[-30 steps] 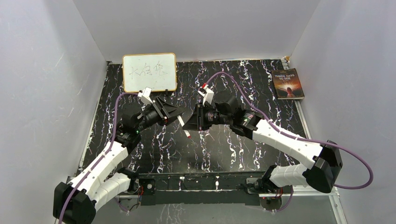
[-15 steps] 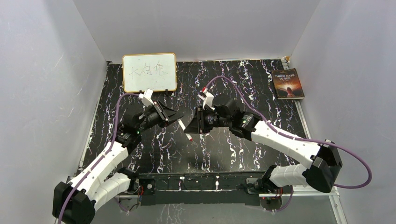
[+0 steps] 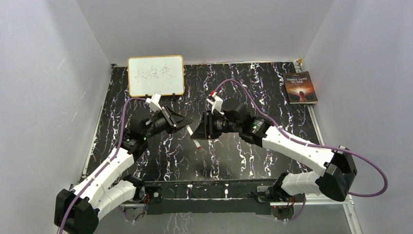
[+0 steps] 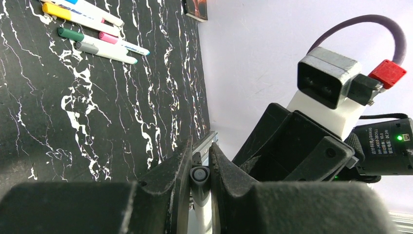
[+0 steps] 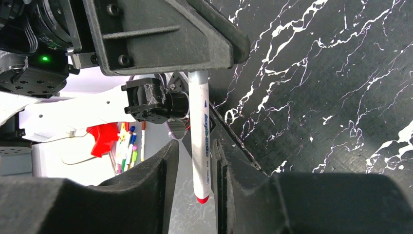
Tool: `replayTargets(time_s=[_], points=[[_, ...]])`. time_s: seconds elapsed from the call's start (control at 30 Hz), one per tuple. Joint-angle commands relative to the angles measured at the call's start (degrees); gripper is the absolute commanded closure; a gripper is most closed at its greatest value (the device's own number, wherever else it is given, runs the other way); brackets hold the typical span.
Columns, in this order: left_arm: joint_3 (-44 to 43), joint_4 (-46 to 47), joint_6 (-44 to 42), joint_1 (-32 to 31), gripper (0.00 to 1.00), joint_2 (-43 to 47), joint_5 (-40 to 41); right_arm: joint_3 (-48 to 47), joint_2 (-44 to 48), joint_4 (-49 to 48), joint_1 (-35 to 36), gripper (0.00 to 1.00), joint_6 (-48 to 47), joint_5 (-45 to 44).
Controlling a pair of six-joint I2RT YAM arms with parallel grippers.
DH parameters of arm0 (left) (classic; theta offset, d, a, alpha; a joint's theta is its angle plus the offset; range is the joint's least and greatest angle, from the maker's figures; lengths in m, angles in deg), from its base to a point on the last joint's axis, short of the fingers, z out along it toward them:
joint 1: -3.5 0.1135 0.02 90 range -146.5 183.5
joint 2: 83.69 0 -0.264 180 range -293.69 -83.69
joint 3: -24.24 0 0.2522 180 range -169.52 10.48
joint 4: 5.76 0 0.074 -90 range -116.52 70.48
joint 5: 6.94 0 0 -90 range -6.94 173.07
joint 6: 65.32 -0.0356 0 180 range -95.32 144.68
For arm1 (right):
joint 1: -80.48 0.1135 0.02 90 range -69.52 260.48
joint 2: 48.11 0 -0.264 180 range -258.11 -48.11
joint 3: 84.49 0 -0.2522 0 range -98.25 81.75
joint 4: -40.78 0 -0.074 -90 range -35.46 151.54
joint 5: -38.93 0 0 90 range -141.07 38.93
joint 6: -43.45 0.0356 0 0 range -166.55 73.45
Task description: Open the pen caps
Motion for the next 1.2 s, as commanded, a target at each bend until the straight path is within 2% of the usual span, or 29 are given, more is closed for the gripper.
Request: replayTargets(time_s=[0.0, 0.1, 0.27, 0.3, 0.37, 0.4, 0.43, 0.57, 0.67, 0.93, 1.1, 1.17], points=[[-0.4, 0.7, 0.2, -1.1, 0.94, -0.3, 0.0, -0.6, -0.3, -4.1, 0.3, 0.67, 0.2, 1.0], [-0.4, 1.3, 0.5, -1.6, 0.95, -0.7, 0.1, -0.8, -1.4, -4.5, 0.4, 0.61, 0.1, 1.8], [-0.7, 2.1, 0.8, -2.5, 0.95, -1.3, 0.4, -0.7, -3.1, -5.3, 0.8, 0.60, 0.2, 2.6], [-0.7, 2.3, 0.9, -2.6, 0.96, -1.4, 0.5, -0.7, -3.4, -5.5, 0.9, 0.61, 0.2, 2.6], [-0.7, 2.4, 1.0, -3.0, 0.96, -1.5, 0.7, -0.5, -3.8, -5.8, 1.2, 0.73, 0.3, 2.6], [-0.6, 2.5, 1.0, -3.3, 0.93, -1.5, 0.9, -0.4, -4.0, -6.0, 1.3, 0.89, 0.3, 2.5], [-0.6, 2.3, 1.0, -3.5, 0.87, -1.4, 1.0, -0.3, -4.0, -6.1, 1.4, 0.92, 0.4, 2.3], [-0.6, 1.5, 1.0, -3.9, 0.62, -1.1, 1.8, -0.3, -3.8, -6.2, 1.4, 0.94, 0.4, 1.8], [-0.6, 1.3, 1.0, -4.1, 0.58, -1.0, 2.0, -0.3, -3.8, -6.2, 1.4, 0.94, 0.4, 1.4], [-0.6, 1.8, 1.1, -4.4, 0.68, -1.2, 2.3, -0.2, -4.5, -6.6, 1.4, 0.95, 0.4, 1.5], [-0.8, 2.0, 1.1, -4.7, 0.87, -1.8, 2.2, -0.1, -4.4, -6.7, 1.4, 0.95, 0.4, 1.2], [-0.8, 2.0, 1.1, -4.8, 0.90, -1.8, 2.3, -0.1, -4.3, -6.6, 1.4, 0.96, 0.6, 0.8]])
